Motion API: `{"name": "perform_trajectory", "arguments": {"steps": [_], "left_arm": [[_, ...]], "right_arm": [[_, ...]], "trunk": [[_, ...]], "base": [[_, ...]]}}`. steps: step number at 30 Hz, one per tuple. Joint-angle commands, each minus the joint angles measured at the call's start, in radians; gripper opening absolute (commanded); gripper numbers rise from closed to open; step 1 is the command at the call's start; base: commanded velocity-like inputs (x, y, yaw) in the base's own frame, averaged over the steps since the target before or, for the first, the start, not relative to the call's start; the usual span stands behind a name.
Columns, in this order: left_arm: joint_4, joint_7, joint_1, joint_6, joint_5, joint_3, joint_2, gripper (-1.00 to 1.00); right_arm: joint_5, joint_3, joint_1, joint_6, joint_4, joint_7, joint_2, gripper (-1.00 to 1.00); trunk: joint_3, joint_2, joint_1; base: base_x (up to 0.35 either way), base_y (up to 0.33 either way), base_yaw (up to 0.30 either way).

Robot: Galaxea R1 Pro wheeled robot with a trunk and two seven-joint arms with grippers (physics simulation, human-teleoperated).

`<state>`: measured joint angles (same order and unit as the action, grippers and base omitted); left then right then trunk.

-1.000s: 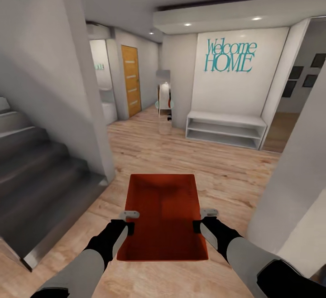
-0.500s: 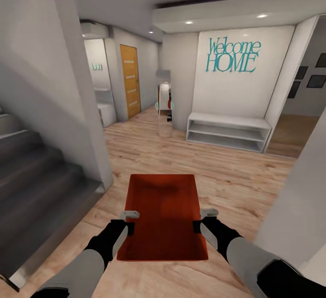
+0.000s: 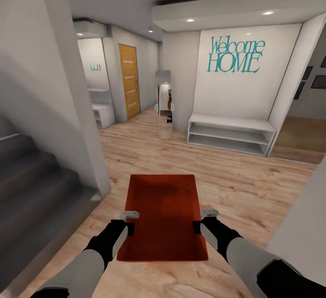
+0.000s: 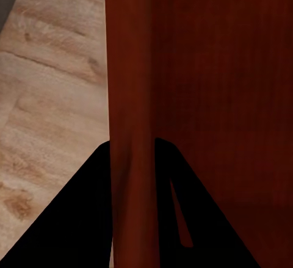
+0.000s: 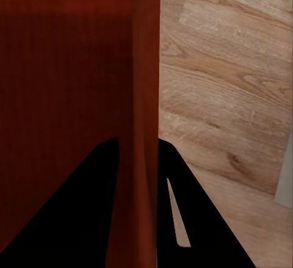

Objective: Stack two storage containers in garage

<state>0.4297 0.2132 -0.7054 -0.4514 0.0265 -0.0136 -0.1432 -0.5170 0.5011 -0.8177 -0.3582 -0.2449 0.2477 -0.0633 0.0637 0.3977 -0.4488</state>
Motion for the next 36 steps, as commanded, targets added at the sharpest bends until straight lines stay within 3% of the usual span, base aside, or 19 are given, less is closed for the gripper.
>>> {"name": "perform_trajectory", "arguments": {"steps": [1,14,27,36], "left_arm": [[-0.035,0.008,0.0,-0.058,0.013,0.011,0.011,-1.0],[-0.036,0.008,0.0,-0.056,0.013,0.011,0.011,-1.0],[-0.036,0.008,0.0,-0.056,0.013,0.011,0.011,-1.0],[-0.036,0.008,0.0,-0.056,0.013,0.011,0.011,-1.0]], "right_arm": [[-0.018,0.035,-0.001,-0.002,-0.027,0.008,0.001,-1.0],[-0.018,0.034,-0.001,-0.001,-0.027,0.007,0.002,-1.0],[-0.018,0.034,-0.001,-0.002,-0.027,0.008,0.0,-1.0],[-0.018,0.035,-0.001,-0.002,-0.027,0.008,0.0,-1.0]], "trunk": [[0.002,0.002,-0.001],[0.002,0.002,-0.001],[0.002,0.002,-0.001],[0.002,0.002,-0.001]], "base": [[0.322,0.0,0.0],[0.322,0.0,-0.009],[0.322,0.0,-0.21],[0.322,0.0,-0.017]]}}
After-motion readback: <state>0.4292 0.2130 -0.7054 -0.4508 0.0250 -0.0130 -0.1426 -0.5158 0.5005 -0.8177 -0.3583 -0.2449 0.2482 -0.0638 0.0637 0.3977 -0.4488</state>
